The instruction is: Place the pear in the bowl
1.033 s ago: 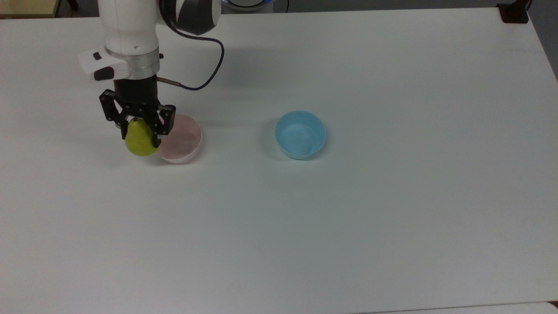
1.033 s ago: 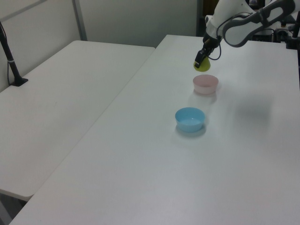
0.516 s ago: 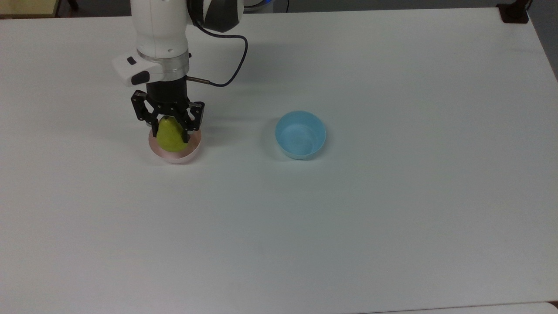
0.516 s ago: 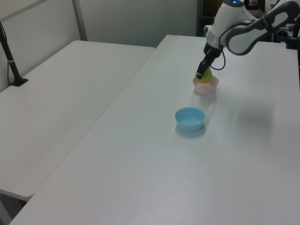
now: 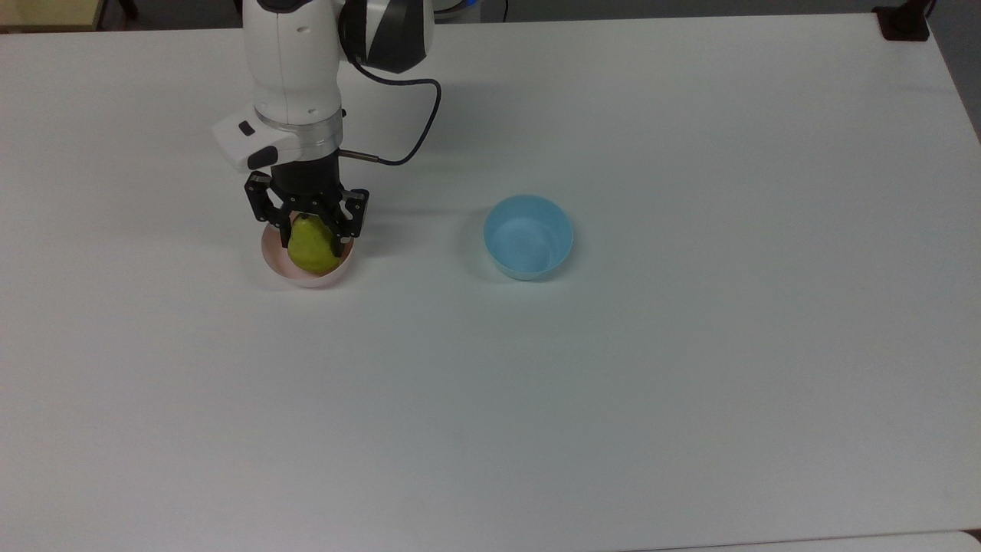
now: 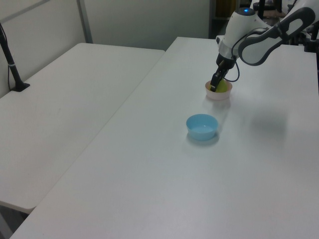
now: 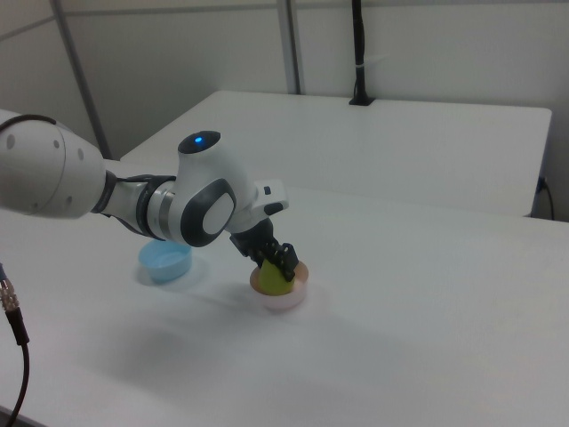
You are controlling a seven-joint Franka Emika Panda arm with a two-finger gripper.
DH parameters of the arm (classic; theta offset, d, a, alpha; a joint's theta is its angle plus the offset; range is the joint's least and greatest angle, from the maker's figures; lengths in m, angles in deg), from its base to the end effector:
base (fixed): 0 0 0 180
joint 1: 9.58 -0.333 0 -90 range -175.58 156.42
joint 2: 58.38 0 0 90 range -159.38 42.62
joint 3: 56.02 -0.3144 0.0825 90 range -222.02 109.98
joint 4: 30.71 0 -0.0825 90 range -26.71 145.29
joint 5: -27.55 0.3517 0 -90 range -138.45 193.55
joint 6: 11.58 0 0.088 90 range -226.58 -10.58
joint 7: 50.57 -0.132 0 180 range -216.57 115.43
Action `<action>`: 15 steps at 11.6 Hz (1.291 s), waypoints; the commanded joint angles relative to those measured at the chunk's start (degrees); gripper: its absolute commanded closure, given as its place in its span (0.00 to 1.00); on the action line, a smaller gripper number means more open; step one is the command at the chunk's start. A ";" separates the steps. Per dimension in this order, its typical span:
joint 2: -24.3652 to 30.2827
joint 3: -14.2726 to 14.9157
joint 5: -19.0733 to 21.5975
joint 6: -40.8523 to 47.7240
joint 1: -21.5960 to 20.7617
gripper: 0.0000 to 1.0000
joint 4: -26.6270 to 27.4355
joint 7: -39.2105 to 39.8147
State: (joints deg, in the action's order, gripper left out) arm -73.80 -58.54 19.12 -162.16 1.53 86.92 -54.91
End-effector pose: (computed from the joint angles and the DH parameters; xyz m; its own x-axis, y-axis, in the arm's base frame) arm 0.5934 -0.0889 0.3351 0.9484 -0.0953 0.3024 -0.1227 -0.9898 0.0729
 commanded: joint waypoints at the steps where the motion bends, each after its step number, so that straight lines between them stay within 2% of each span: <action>1: -0.13 0.33 -1.16 0.81 -0.04 0.29 -0.21 0.30; 2: -0.05 0.42 -1.16 0.90 -0.04 0.19 -0.30 0.38; 3: 0.21 0.42 -1.16 1.33 0.05 0.02 -0.91 0.30; 4: 0.65 0.59 -1.16 1.42 0.05 0.00 -1.00 0.30; 6: 2.14 0.68 -1.16 3.60 0.05 0.00 -2.05 0.38; 10: 2.24 0.07 -0.72 25.72 -0.82 0.00 -15.73 0.21; 13: 3.28 -0.02 -0.10 38.13 -4.15 0.00 -23.57 0.12; 15: 7.31 -0.02 0.95 41.92 -7.14 0.00 -23.77 0.03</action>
State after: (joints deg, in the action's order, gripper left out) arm -70.76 -59.02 19.10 -125.48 -2.19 63.95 -54.92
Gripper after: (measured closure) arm 0.000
